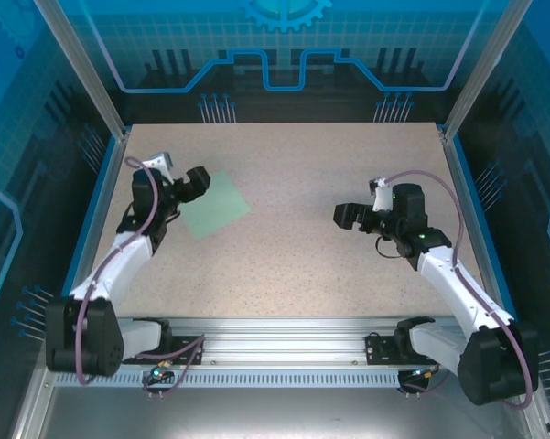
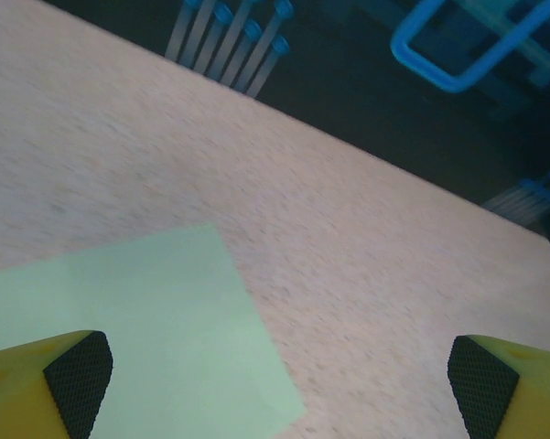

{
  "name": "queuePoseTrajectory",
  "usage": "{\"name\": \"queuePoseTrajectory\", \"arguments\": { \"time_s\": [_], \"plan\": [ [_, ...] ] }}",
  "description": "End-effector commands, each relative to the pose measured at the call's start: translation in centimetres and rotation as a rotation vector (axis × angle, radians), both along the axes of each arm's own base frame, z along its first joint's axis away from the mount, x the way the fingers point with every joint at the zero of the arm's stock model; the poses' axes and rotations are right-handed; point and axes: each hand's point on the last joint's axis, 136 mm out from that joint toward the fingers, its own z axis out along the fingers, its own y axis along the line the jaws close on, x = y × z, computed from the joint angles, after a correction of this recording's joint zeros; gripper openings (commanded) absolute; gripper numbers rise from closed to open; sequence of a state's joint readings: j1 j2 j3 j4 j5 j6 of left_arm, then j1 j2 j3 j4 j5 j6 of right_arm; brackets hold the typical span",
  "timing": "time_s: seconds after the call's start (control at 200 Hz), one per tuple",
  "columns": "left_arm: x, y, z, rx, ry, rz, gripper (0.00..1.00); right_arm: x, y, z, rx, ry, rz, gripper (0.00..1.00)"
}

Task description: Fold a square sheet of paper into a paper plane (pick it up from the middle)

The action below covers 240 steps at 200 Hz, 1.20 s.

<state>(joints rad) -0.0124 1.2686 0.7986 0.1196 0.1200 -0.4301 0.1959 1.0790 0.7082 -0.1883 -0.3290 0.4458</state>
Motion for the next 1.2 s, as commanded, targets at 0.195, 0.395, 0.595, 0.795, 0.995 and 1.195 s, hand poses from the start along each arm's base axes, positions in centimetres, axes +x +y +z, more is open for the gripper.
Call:
{"name": "queuePoseTrajectory", "arguments": {
  "time_s": [0.195, 0.395, 0.595, 0.795, 0.995, 1.195],
  "plan": [
    [2.7, -8.0, -6.9, -0.088, 0.379, -0.241, 0.97, -0.4, 2.0, -0.3, -0.049, 0.054, 0.014, 0.99],
    [4.4, -6.4, -12.3, -0.054, 0.579, -0.104, 0.96, -0.3, 2.2, -1.0, -0.062, 0.088, 0.002, 1.00],
    [3.7, -5.2, -14.8, -0.021, 0.668, -0.024, 0.96, -0.1, 1.9, -1.8, -0.091, 0.116, -0.019, 0.99],
    [2.2, -6.8, -17.1, -0.022, 0.726, -0.078, 0.96, 0.3, 1.5, -2.8, -0.121, 0.149, -0.052, 0.99],
    [-0.4, -10.3, -18.9, -0.010, 0.769, -0.169, 0.96, 0.3, 0.5, -3.6, -0.168, 0.189, -0.098, 0.99],
    [-3.3, -15.2, -20.0, -0.020, 0.790, -0.273, 0.96, 0.2, -0.9, -3.9, -0.224, 0.202, -0.155, 0.99]
  ]
}}
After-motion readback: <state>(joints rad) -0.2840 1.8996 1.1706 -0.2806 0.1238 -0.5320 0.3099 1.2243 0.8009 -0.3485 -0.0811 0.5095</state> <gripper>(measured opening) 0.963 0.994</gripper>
